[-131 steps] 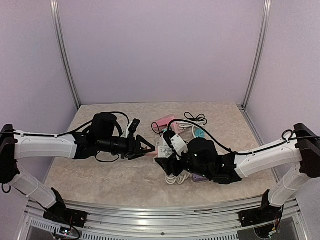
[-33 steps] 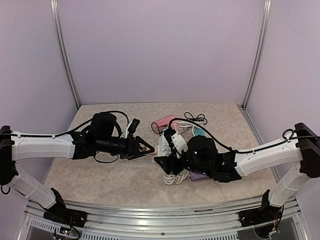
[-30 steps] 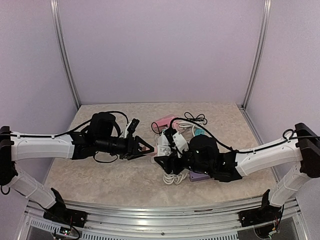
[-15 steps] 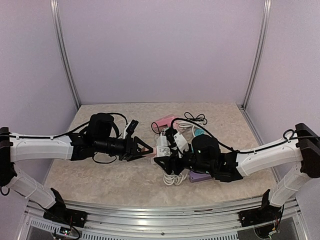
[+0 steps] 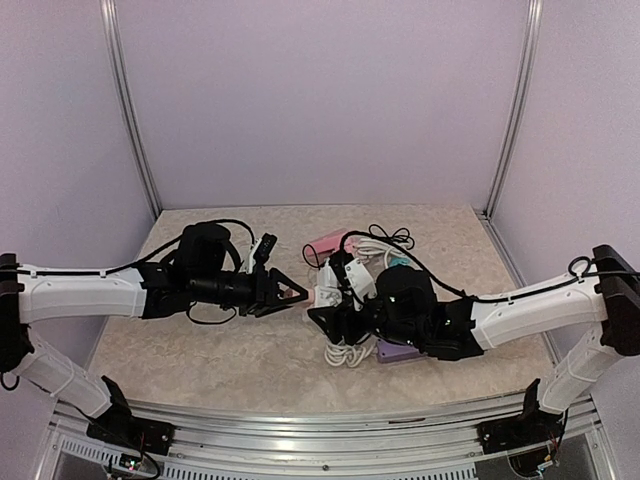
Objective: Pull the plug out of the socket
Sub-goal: Remove the plug from the socket.
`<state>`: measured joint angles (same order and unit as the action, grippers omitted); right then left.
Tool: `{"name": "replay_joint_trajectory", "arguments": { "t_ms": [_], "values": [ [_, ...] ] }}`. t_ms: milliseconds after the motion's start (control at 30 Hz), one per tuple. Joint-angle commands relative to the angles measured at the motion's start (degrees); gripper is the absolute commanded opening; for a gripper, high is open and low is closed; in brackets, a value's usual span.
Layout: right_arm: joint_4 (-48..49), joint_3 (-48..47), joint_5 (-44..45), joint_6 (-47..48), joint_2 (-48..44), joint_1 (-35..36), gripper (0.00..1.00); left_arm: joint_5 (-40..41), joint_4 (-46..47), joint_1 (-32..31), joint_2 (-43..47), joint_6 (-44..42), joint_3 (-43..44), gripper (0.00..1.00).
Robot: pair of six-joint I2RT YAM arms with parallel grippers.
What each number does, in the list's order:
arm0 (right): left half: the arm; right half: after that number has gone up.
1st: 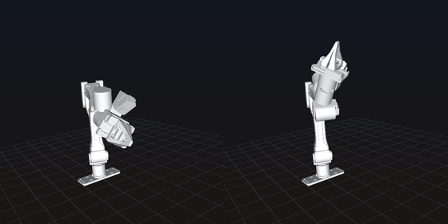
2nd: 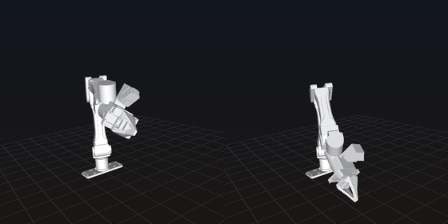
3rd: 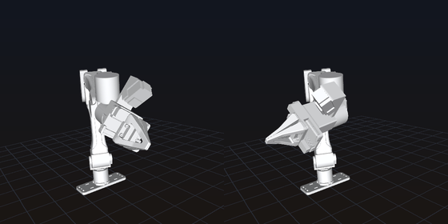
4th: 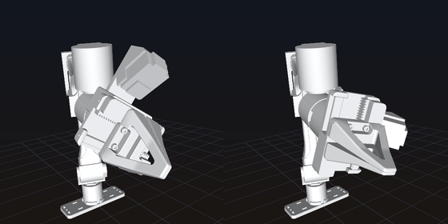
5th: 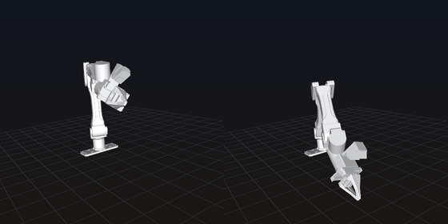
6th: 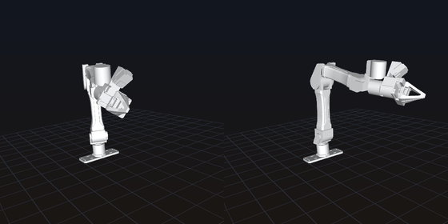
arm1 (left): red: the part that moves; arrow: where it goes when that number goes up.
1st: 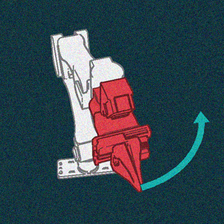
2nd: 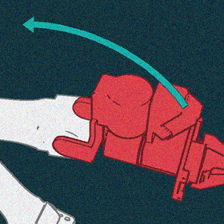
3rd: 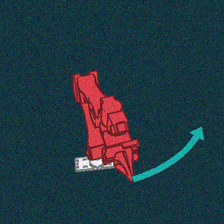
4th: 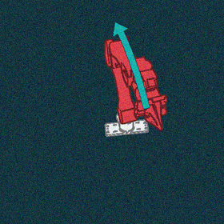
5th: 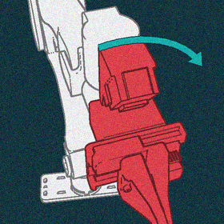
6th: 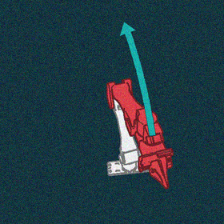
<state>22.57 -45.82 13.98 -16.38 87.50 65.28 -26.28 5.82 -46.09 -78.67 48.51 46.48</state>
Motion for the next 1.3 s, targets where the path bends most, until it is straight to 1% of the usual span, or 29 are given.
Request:
{"name": "replay_joint_trajectory", "arguments": {
  "t_ms": [0, 300, 433, 600, 700, 900, 1267],
  "values": [
    [2.1, -4.2, 6.9, -1.8, -0.3, -0.4, 0.00, 1.6, -4.0, -0.3, -0.4, -3.0, 1.8, 0.15],
    [-3.7, -7.4, 11.4, 0.5, 2.3, 0.5, 0.00, 3.2, -8.3, -0.6, -1.3, -4.3, 3.5, 0.15],
    [-4.2, -7.8, 11.8, 1.7, 2.7, 0.8, 0.00, 3.5, -9.0, -0.5, -1.3, -4.8, 3.8, 0.15],
    [-0.6, -5.6, 7.2, 2.8, 1.4, 0.8, 0.00, 1.8, -8.7, 0.0, -1.3, -5.3, 3.7, 0.15],
    [1.9, -4.0, 3.6, 3.4, 0.6, 0.8, 0.00, -0.3, -6.7, 1.2, -0.6, -4.9, 2.2, 0.15],
    [3.8, -2.8, -2.8, 4.6, 0.0, 0.8, 0.00, -4.4, -6.3, 2.9, 0.1, -5.2, 1.3, 0.15],
    [6.0, -1.6, -5.1, 4.5, -0.8, 0.7, 0.00, -5.4, -8.0, 4.6, 1.3, -5.8, -0.1, 0.15]
  ]
}}
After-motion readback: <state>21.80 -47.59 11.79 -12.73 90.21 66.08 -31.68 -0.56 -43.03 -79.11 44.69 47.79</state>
